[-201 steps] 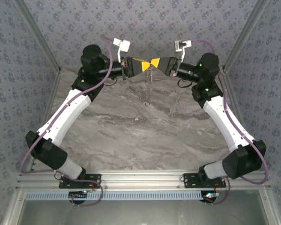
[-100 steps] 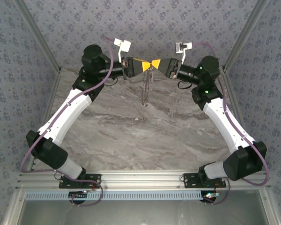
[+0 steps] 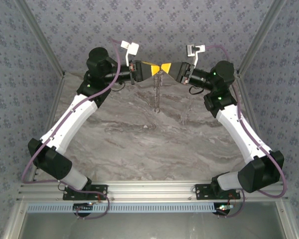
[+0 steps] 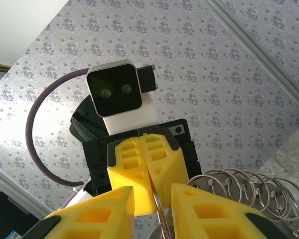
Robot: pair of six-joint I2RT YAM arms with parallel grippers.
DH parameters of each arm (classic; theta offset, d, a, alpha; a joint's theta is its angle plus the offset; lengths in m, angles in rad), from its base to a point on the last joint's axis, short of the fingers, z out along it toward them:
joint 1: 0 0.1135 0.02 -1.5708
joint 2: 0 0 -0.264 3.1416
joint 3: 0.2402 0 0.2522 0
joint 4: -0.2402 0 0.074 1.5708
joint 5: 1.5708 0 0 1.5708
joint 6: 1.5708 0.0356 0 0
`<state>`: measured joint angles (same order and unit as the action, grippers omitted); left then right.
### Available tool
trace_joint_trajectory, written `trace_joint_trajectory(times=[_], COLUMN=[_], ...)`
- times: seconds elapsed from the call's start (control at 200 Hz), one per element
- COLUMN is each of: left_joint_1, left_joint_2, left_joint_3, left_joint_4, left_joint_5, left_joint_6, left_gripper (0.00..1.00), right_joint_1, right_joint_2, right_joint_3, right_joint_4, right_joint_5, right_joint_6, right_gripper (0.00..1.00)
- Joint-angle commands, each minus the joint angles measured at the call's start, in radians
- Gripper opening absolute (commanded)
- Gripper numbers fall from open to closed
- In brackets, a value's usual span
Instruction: Put the keys on the keyring
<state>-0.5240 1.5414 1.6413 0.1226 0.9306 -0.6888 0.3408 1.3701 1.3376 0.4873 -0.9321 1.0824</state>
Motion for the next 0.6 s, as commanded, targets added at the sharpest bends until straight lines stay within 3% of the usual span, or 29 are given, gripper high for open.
trace_joint_trajectory(times=[0.0,0.335,0.495,0.595], left_joint_1=[-0.005,-0.004,0.000,0.011], left_joint_2=[-0.004,-0.014,-0.017,-0.027], left_joint_3=[0.040,0.031,0.032,0.033], left_joint_4=[0.043,0.045,0.028,-0.010], left_joint_5=[-0.001,-0.006,-0.014,-0.025], left_joint_6=[0.018,0.020,0.026,0.051], left_gripper=[0.00,0.00,0.00,0.31], right_joint_1=[0.014,0.014,-0.013,-0.039], right_joint_2=[-0.020,-0.028,-0.035,-0.035], right_joint_3=[-0.003,-0.039,-0.055,-0.043], right_joint_4=[-0.005,-0.023,-0.025,-0.059], right_joint_5=[-0.022,-0.019,-0.030,-0.056], right_joint_6=[-0.015,-0.033,-0.033,-0.056], right_gripper=[0.28,0.00,0.00,0.00])
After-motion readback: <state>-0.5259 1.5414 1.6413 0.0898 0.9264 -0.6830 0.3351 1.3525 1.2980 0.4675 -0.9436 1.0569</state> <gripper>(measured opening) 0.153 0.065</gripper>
